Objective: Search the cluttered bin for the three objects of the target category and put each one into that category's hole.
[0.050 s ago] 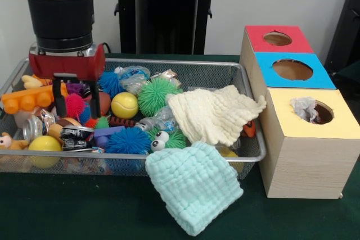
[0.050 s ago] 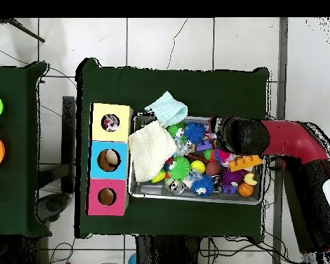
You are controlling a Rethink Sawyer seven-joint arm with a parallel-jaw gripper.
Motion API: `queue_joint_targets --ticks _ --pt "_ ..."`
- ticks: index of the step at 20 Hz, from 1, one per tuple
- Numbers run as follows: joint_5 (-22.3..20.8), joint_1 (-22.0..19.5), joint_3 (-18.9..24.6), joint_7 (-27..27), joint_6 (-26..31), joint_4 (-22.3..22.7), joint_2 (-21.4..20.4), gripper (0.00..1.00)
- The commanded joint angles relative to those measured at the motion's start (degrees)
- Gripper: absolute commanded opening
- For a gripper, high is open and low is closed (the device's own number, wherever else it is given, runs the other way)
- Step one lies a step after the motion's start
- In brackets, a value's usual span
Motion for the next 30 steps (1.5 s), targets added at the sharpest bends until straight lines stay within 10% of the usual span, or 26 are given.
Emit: queue_joint_targets --ticks 1,30 --pt "-3.8 1.0 -1.2 -6.2 -2.2 3.9 1.1 1.0" --pt "-5.5 0.1 -1.5 -9.9 -8.3 -0.3 9.3 1.0"
